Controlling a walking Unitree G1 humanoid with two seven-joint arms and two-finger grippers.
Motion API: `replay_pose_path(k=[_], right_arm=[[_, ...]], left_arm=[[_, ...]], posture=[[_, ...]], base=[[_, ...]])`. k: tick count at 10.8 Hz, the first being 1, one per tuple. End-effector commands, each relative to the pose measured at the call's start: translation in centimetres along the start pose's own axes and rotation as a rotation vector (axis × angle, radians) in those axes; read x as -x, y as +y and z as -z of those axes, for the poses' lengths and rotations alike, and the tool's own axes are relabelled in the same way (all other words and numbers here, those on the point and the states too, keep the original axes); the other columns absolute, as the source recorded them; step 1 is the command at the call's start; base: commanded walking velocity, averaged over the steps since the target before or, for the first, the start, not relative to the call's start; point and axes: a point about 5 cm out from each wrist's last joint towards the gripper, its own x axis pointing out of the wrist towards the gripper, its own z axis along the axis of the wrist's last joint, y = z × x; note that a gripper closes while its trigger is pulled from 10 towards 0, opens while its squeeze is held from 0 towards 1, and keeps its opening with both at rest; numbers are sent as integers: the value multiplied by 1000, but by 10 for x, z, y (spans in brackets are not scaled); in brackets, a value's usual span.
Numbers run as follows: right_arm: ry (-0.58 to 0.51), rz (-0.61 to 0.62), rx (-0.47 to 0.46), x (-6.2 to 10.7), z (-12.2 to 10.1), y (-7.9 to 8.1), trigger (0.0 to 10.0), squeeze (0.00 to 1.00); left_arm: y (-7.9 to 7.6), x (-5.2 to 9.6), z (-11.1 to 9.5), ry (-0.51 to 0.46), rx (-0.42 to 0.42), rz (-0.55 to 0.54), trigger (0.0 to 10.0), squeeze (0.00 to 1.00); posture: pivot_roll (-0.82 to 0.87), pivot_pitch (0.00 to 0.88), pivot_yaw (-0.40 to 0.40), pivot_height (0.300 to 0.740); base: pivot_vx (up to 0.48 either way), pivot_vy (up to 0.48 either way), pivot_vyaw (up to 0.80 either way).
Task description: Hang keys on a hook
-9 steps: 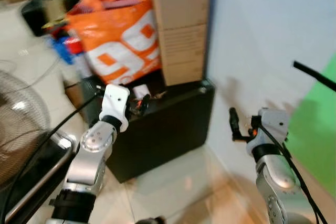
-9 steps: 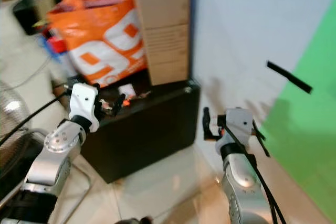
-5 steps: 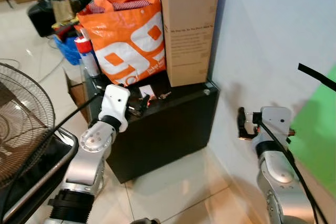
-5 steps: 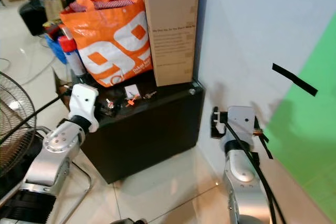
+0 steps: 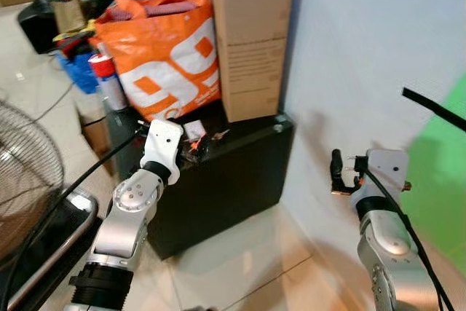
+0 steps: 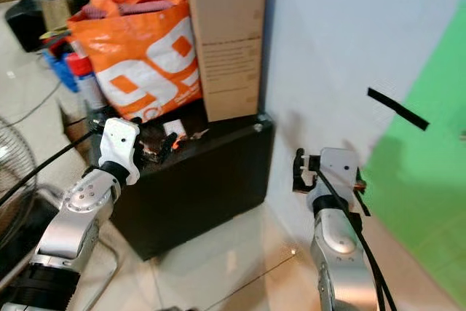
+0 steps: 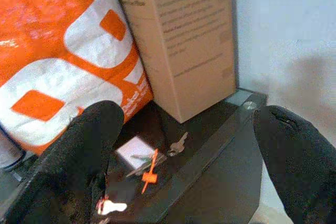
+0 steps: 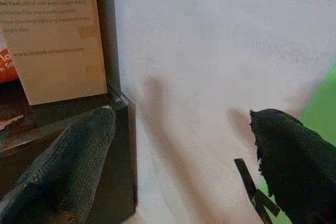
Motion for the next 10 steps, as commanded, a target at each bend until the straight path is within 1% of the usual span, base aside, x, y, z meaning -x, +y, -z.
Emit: replay_pose_path(k=[1,3,5,7,10], right_arm=[[-20,-1,12,0,-2,0,10000,1000],[-28,1,1,-1,-3,0,10000,1000],[-38,-10,4,-3,-6,0,10000,1000],[-44,-15,39,-4,-7,2,10000,1000],[-57,-15,31,-5,-8,3,10000,1000]], left_arm=[[3,-2,-1,5,-6,-10,10000,0],[3,-3,-2,6,-5,-8,10000,0],[3,-4,-2,9,2,-4,10000,0],[4,-4,-3,9,2,-4,10000,0],[4,-5,-2,11,2,-4,10000,0]], posture=[[-201,0,80,740],[-200,0,83,740],[-200,0,84,740],[-201,0,86,740],[-201,0,87,740]], base=[[277,0,0],[281,0,0],[302,0,800],[300,0,800],[305,0,0]])
